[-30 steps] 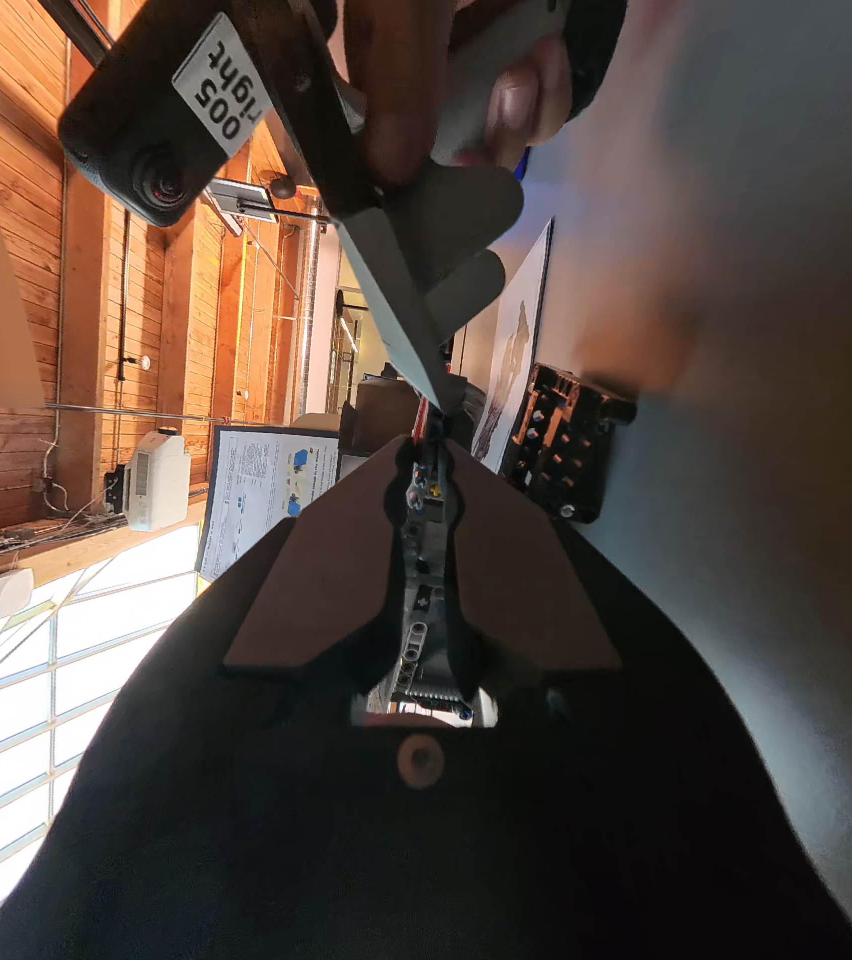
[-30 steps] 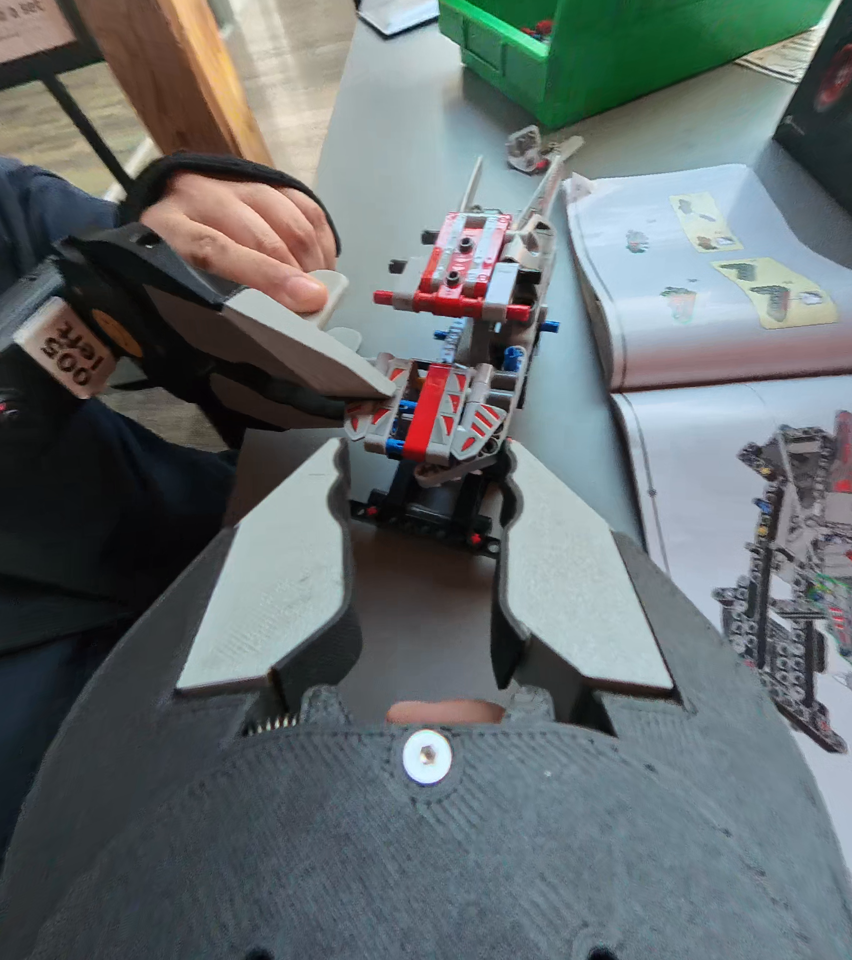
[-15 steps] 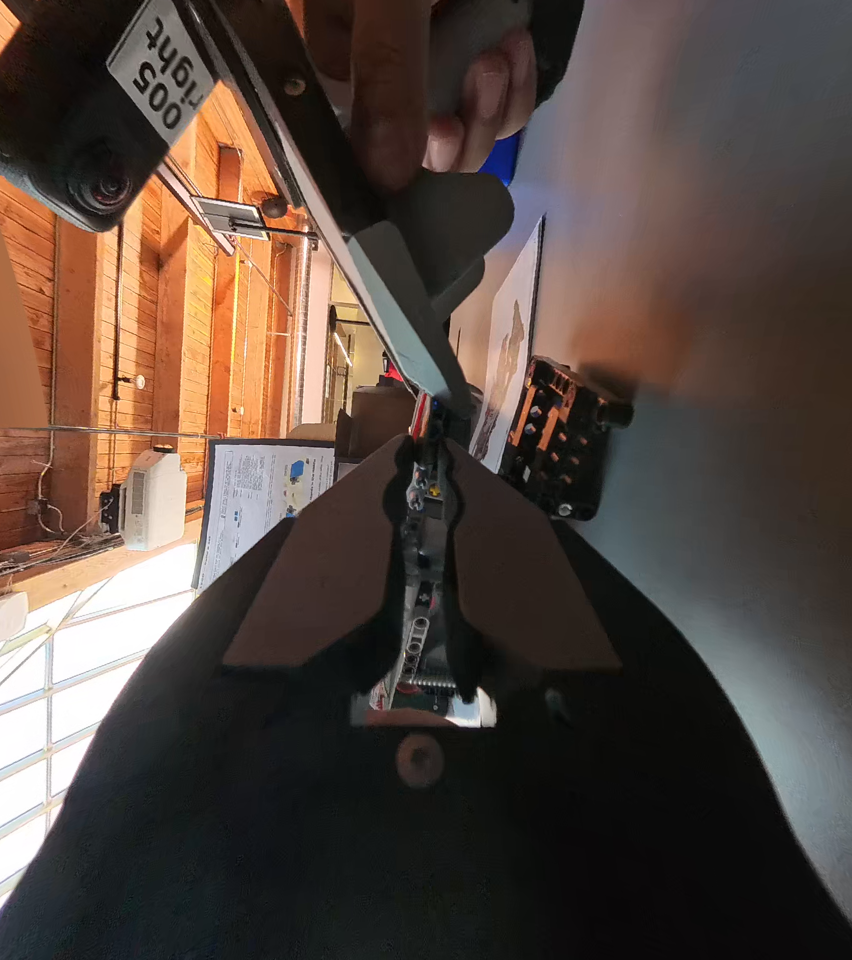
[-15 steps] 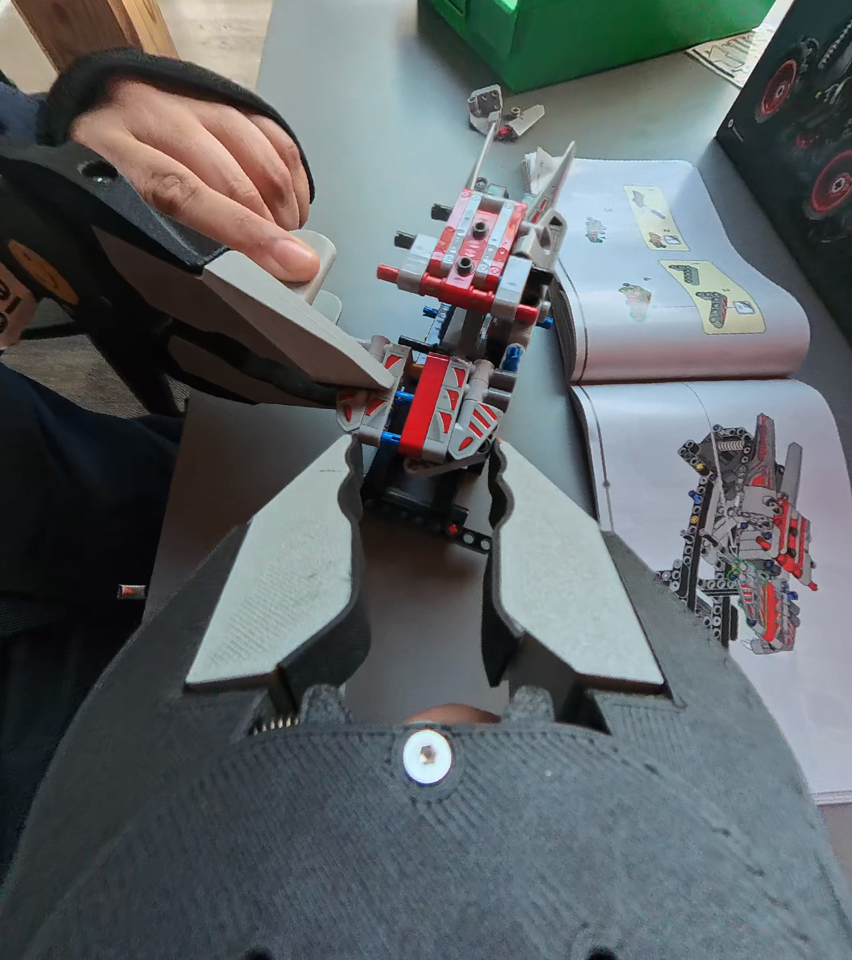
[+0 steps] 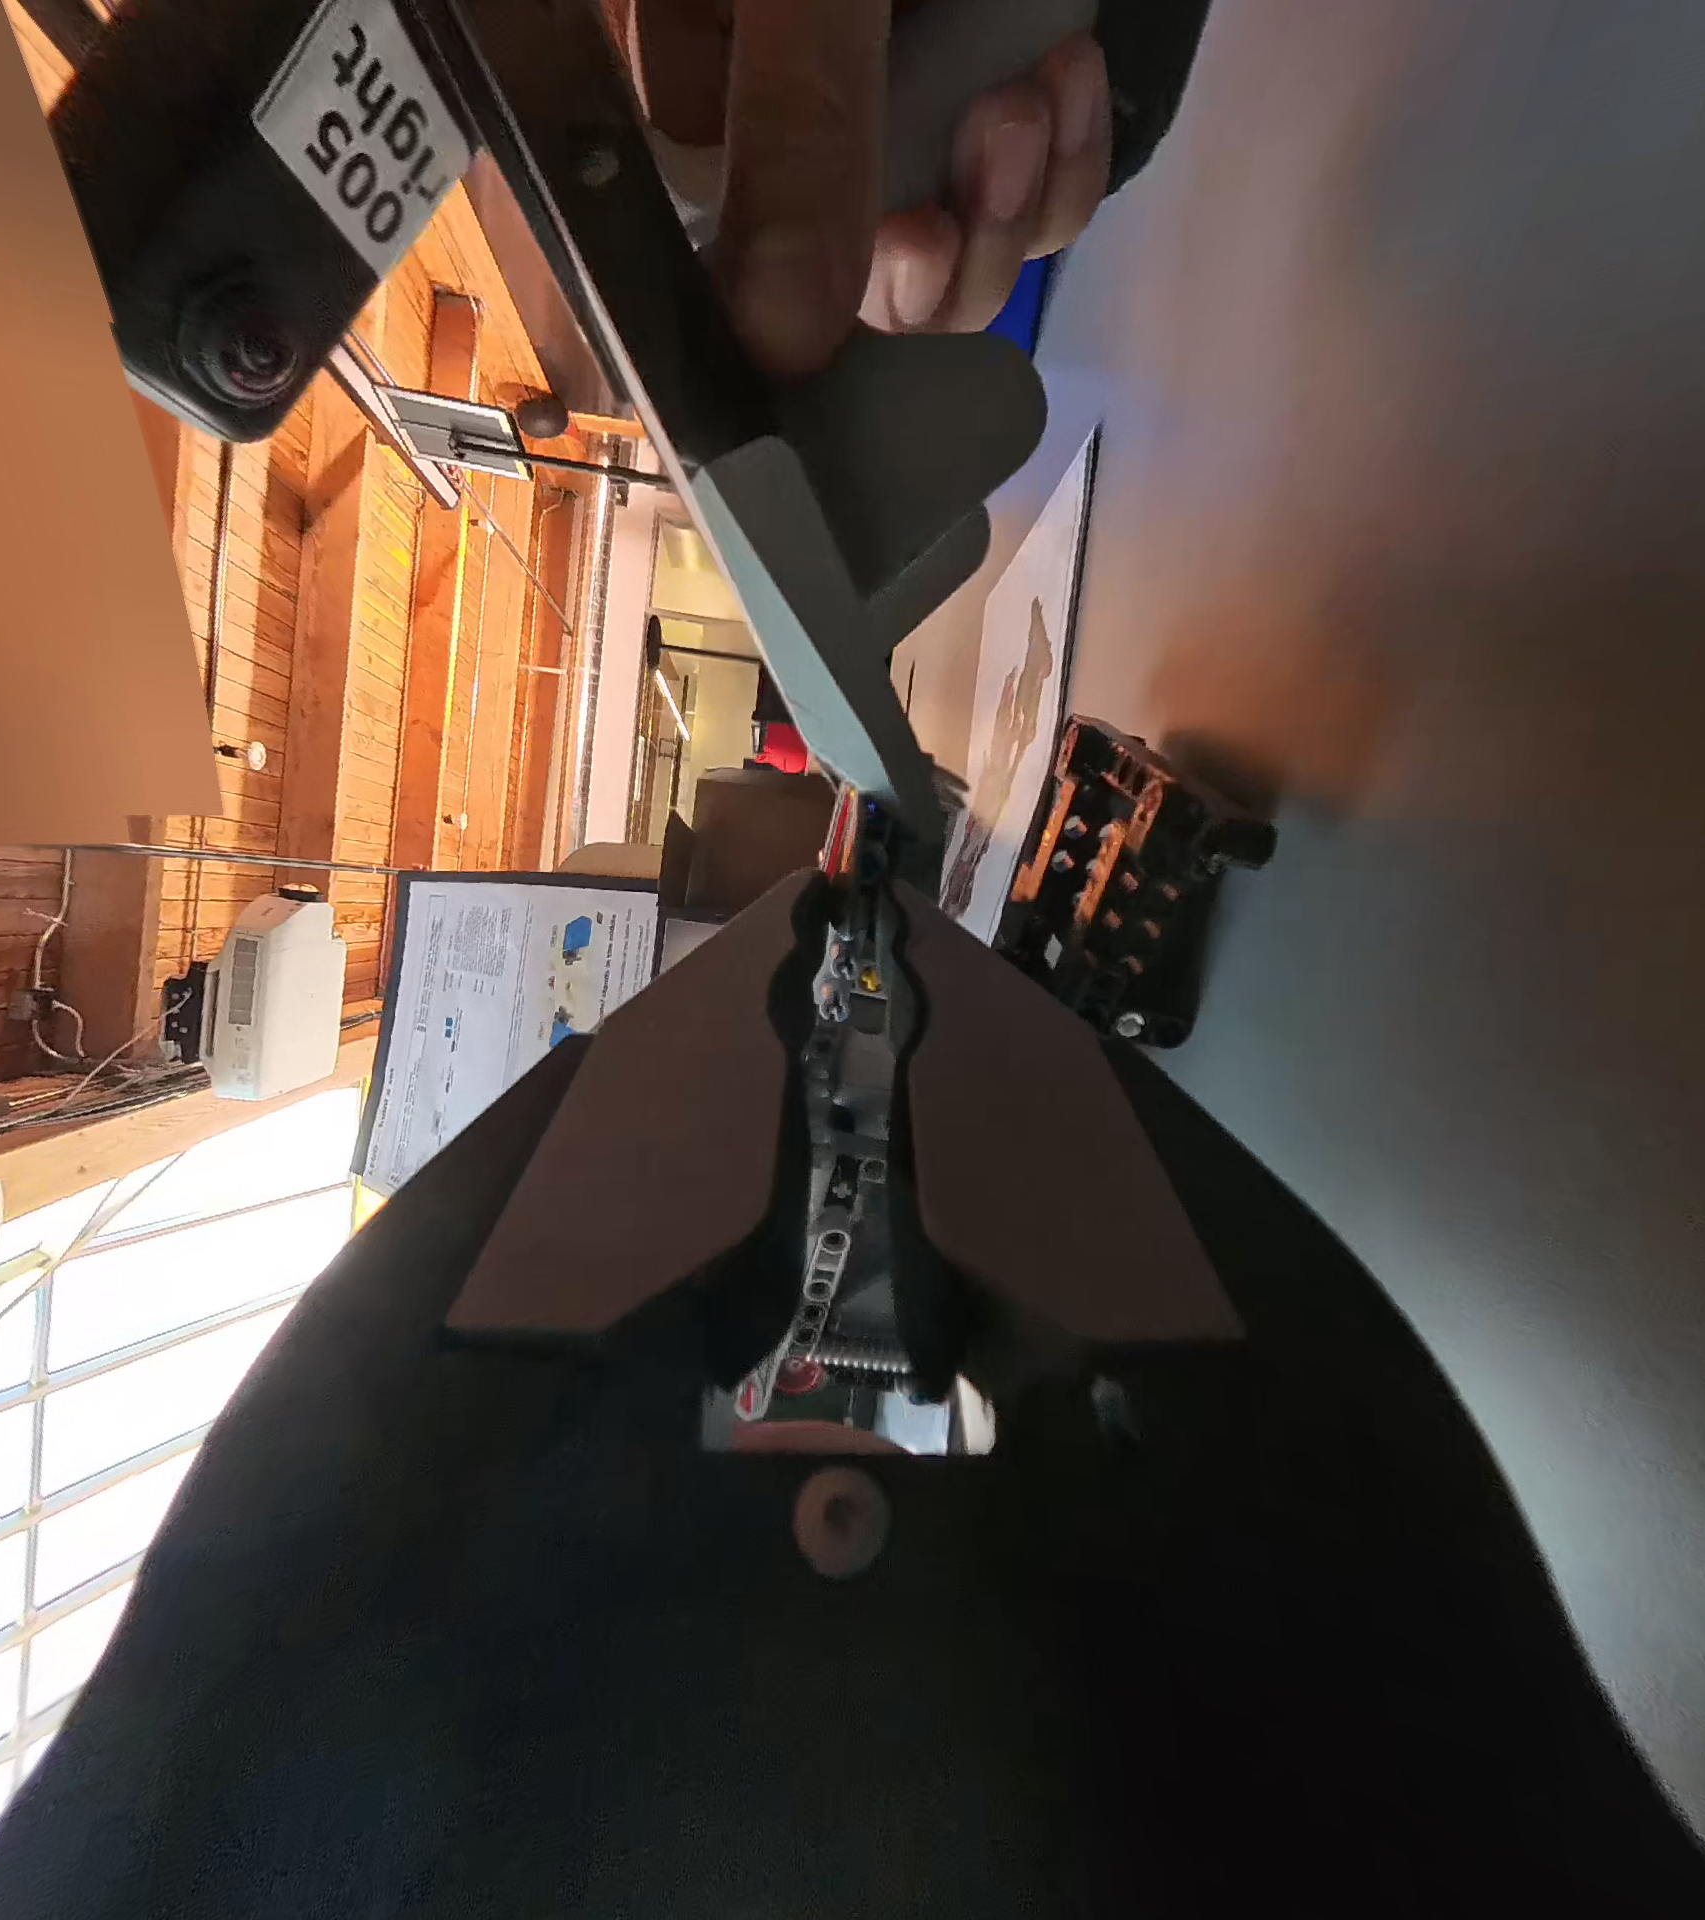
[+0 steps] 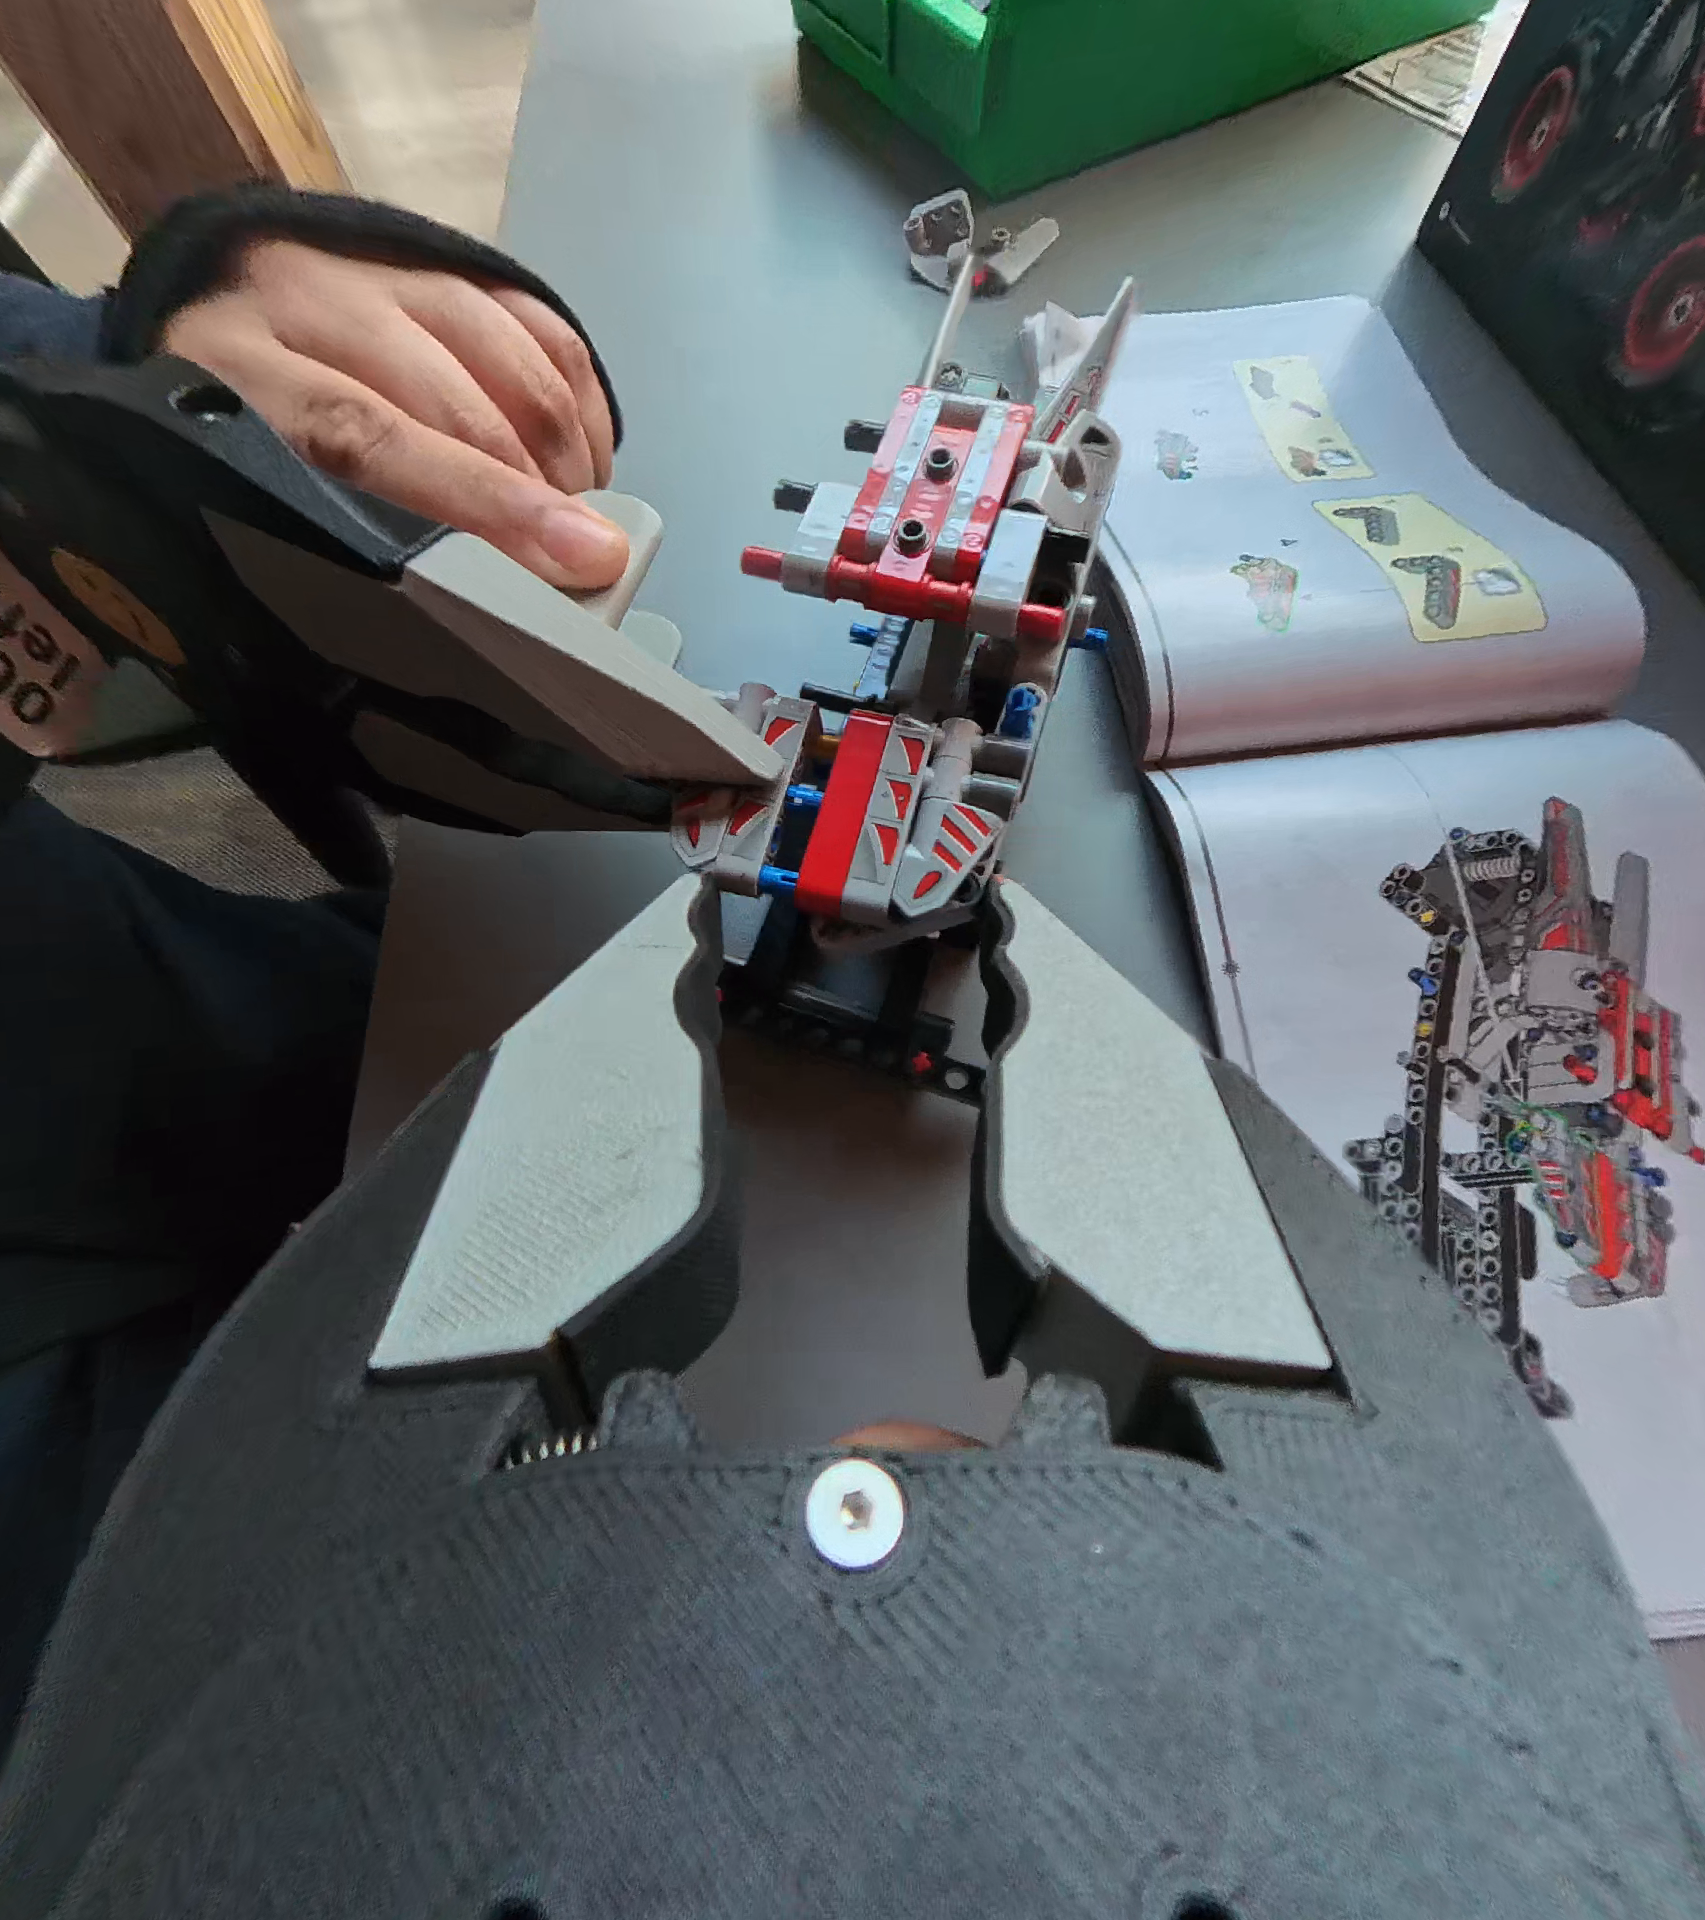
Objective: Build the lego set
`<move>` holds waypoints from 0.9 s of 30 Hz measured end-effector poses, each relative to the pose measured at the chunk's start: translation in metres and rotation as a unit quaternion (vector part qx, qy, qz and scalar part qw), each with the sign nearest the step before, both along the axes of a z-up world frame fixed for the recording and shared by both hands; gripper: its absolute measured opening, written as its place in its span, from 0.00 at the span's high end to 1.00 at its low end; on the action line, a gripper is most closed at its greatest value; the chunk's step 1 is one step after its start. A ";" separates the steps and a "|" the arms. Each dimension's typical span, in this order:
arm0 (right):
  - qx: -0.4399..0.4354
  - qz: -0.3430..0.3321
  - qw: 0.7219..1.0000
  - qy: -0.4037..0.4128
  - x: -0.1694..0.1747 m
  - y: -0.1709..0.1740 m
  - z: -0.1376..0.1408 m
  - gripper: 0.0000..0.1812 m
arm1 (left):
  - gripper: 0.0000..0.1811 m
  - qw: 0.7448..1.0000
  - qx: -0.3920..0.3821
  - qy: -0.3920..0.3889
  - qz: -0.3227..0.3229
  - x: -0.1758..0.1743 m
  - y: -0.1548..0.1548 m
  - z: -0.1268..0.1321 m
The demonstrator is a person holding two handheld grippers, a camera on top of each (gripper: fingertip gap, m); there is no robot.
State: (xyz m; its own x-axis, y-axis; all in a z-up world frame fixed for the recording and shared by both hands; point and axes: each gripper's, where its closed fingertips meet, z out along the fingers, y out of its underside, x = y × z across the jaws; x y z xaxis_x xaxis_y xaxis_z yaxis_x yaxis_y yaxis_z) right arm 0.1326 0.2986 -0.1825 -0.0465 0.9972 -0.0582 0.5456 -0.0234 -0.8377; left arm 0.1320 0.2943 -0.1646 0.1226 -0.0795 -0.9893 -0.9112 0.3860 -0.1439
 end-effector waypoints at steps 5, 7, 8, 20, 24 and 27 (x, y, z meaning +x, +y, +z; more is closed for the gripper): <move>-0.008 -0.005 1.000 0.020 0.001 0.002 0.007 0.73 | 0.96 1.000 -0.003 -0.003 -0.001 -0.007 0.003 0.000; -0.004 -0.001 0.999 0.032 0.002 0.005 0.011 0.73 | 0.96 1.000 -0.002 -0.005 0.000 -0.010 0.004 0.000; -0.007 0.011 0.999 0.042 0.001 0.004 0.014 0.71 | 0.97 1.000 -0.002 -0.005 -0.001 -0.010 0.003 0.000; 0.000 0.195 0.978 0.077 0.006 0.016 0.021 0.79 | 0.95 0.999 0.008 -0.040 0.000 -0.012 0.005 0.001; 0.000 0.186 0.980 0.066 0.002 0.012 0.019 0.77 | 0.96 0.999 -0.004 -0.053 0.008 -0.017 0.006 0.001; 0.038 0.165 0.983 0.068 -0.002 0.008 0.021 0.78 | 0.97 0.997 -0.023 -0.070 0.007 -0.018 0.007 0.003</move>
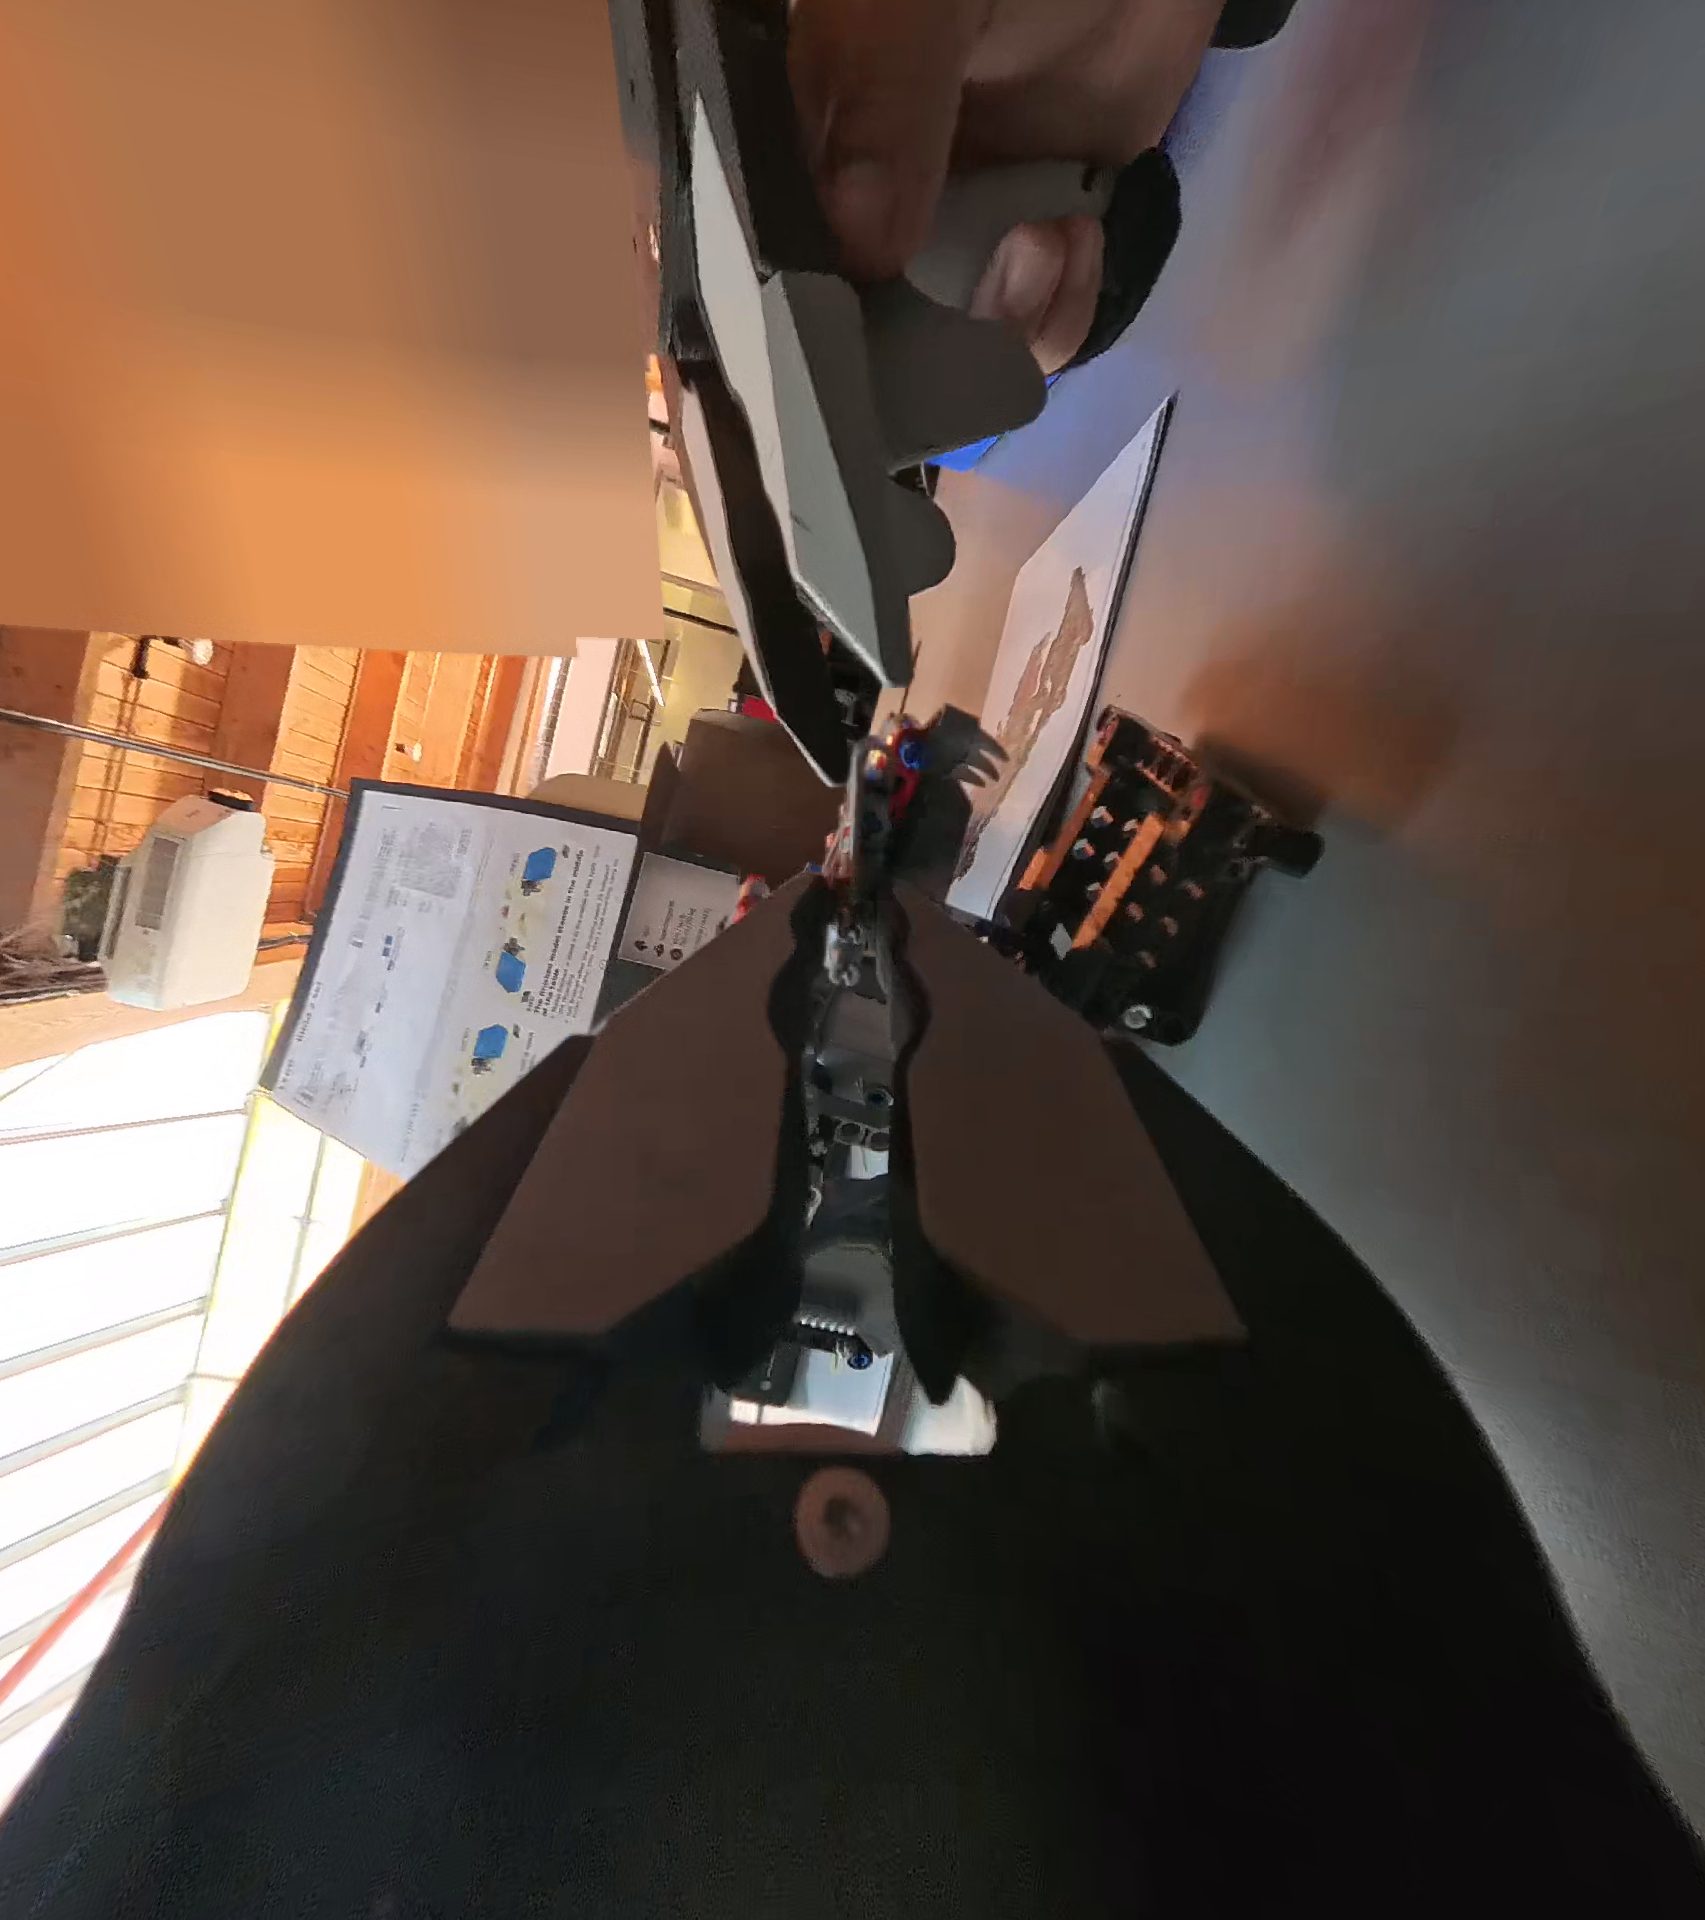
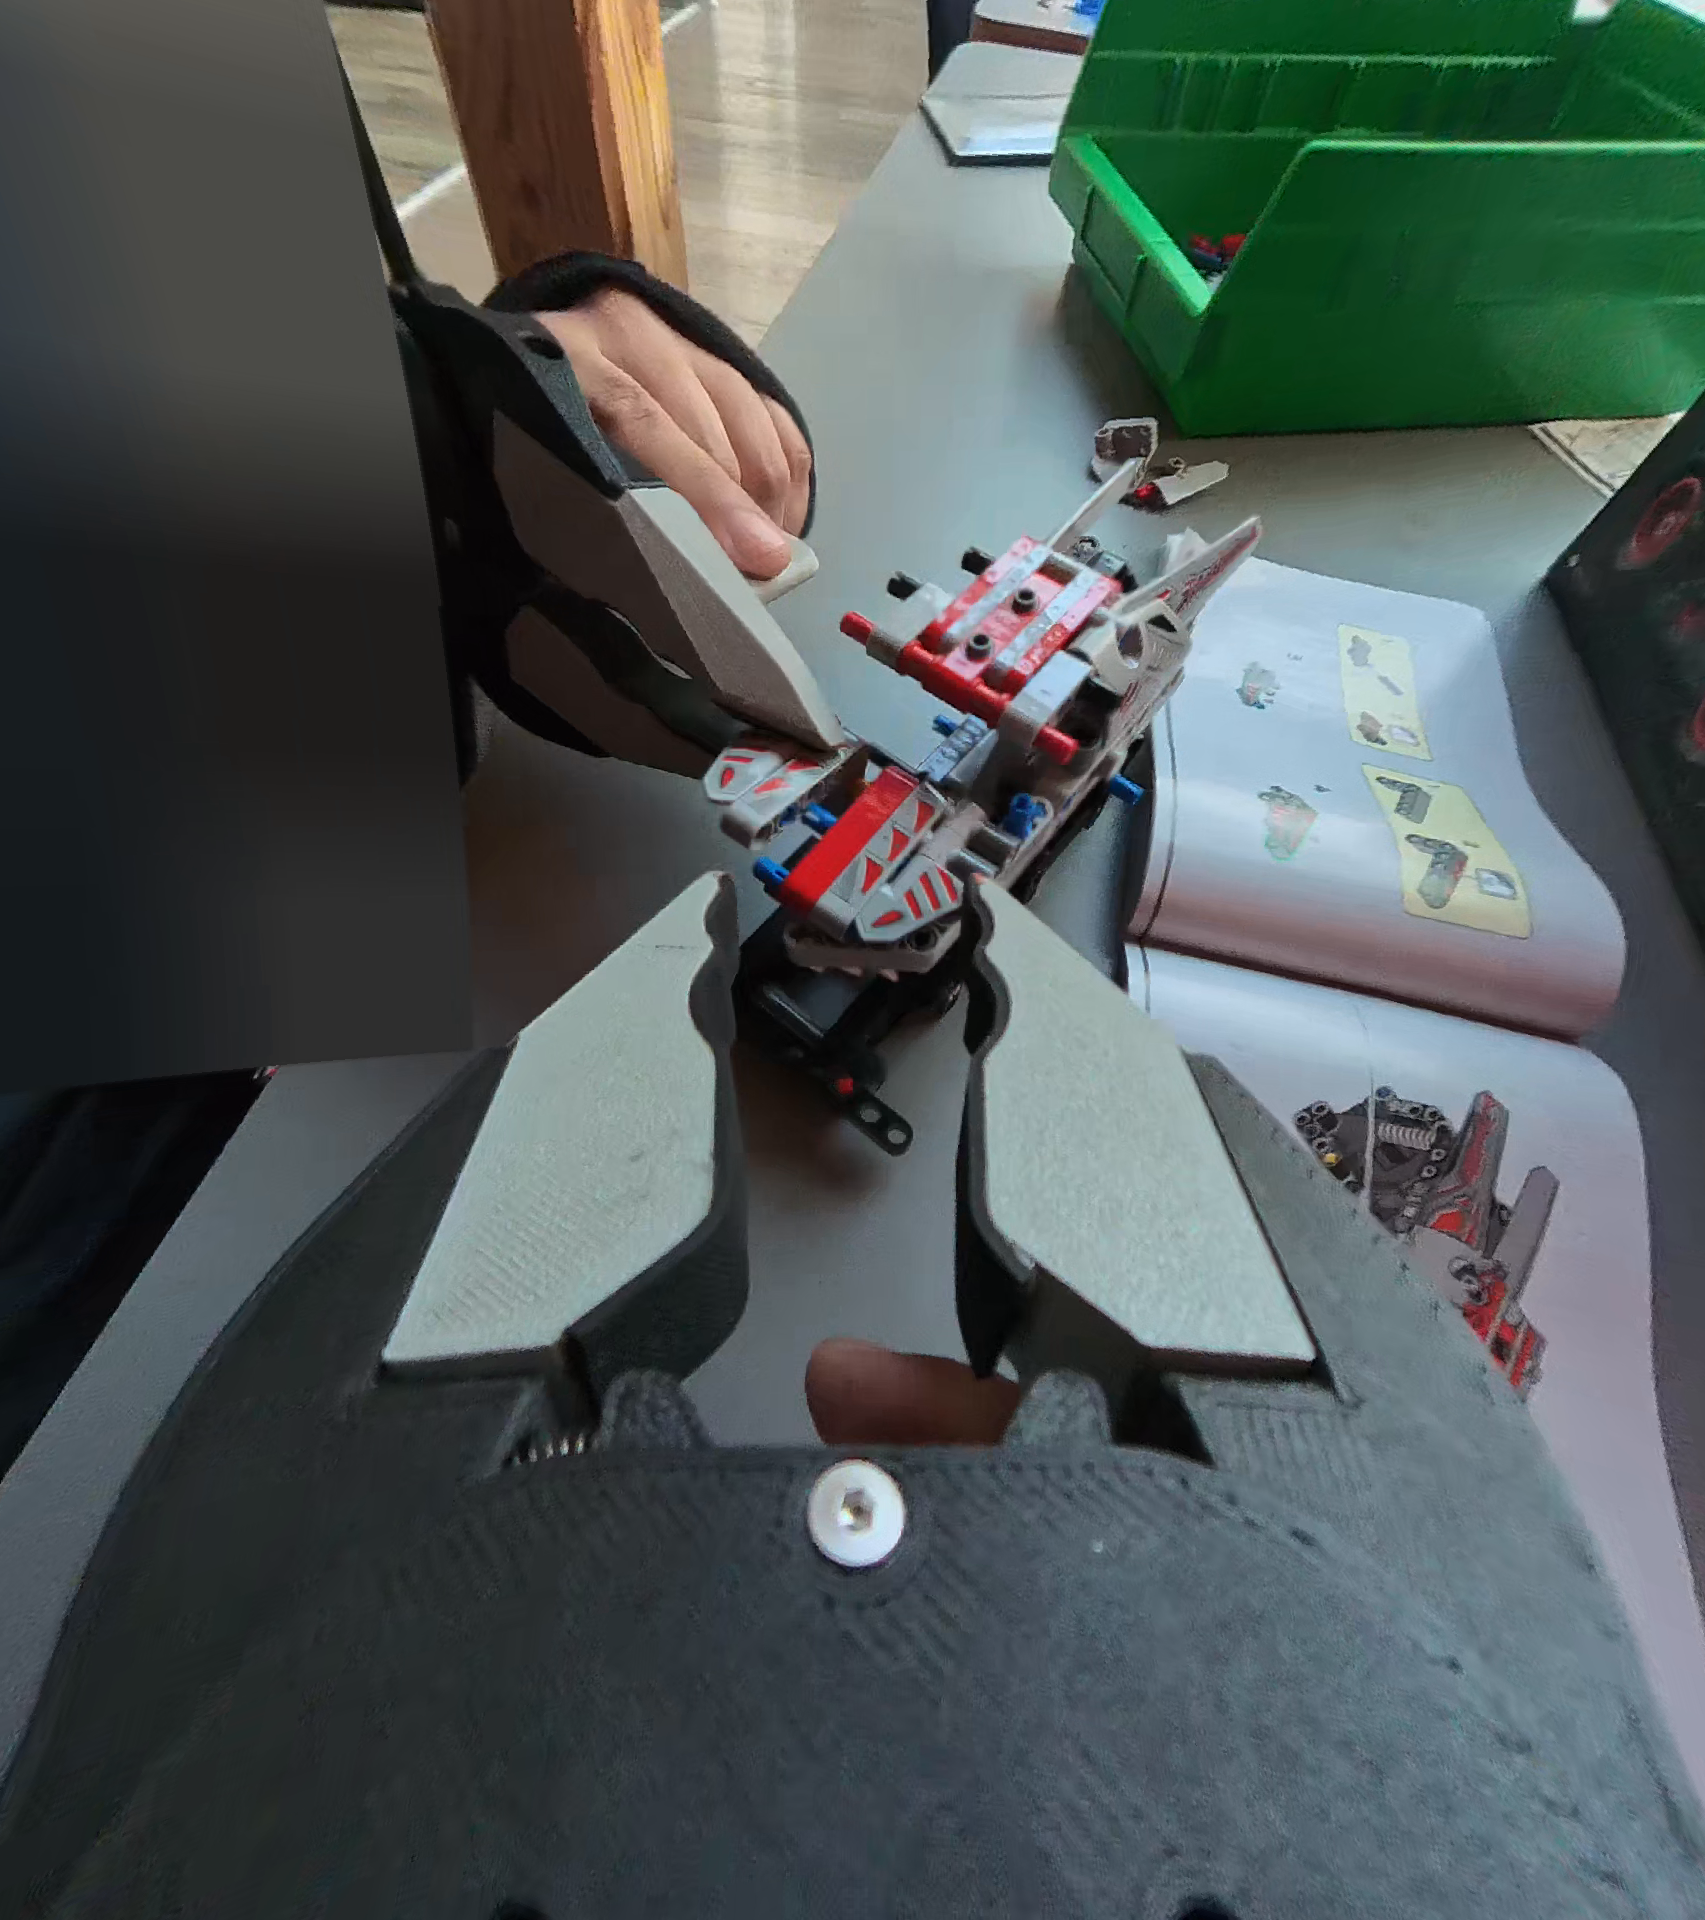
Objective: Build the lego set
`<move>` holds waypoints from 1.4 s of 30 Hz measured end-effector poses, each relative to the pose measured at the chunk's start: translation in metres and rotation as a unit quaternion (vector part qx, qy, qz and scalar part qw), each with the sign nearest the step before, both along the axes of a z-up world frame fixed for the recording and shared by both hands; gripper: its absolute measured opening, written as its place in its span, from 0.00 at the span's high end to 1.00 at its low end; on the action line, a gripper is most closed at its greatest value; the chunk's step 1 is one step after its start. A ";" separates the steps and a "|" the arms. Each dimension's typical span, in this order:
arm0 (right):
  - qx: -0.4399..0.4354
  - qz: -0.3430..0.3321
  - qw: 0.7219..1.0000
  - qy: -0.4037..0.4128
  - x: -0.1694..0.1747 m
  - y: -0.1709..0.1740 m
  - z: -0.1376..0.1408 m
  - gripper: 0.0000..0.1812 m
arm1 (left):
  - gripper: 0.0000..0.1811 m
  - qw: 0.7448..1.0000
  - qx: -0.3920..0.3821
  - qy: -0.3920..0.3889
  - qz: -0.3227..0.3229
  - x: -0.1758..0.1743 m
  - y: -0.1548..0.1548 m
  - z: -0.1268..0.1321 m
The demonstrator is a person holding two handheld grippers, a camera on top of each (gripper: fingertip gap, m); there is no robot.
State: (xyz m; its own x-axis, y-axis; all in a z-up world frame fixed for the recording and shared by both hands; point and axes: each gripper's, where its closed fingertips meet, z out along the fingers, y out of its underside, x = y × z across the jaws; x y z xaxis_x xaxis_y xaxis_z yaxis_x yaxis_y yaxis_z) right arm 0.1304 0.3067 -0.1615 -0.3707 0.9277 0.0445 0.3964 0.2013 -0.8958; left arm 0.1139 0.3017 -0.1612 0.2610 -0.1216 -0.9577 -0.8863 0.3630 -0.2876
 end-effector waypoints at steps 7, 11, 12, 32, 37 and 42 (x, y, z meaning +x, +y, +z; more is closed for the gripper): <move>0.038 -0.020 0.999 0.000 0.005 -0.002 0.007 0.73 | 0.97 0.999 0.042 0.034 0.002 0.000 -0.002 0.000; 0.034 -0.035 0.999 -0.008 0.007 0.001 0.003 0.71 | 0.96 0.994 0.079 0.073 0.005 0.000 -0.004 -0.001; 0.027 -0.038 0.999 -0.016 0.007 0.002 0.000 0.70 | 0.96 0.994 0.077 0.071 0.005 0.000 -0.004 -0.001; 0.062 -0.098 0.993 -0.036 0.006 0.001 -0.009 0.64 | 0.97 0.995 0.081 0.057 0.005 -0.003 -0.004 0.000; 0.183 -0.136 0.974 -0.017 -0.003 0.005 -0.008 0.66 | 0.97 0.995 0.086 0.059 0.006 -0.003 -0.004 0.001; 0.343 -0.157 0.926 0.008 -0.008 0.006 -0.009 0.72 | 0.97 0.995 0.082 0.061 -0.002 -0.003 -0.003 0.001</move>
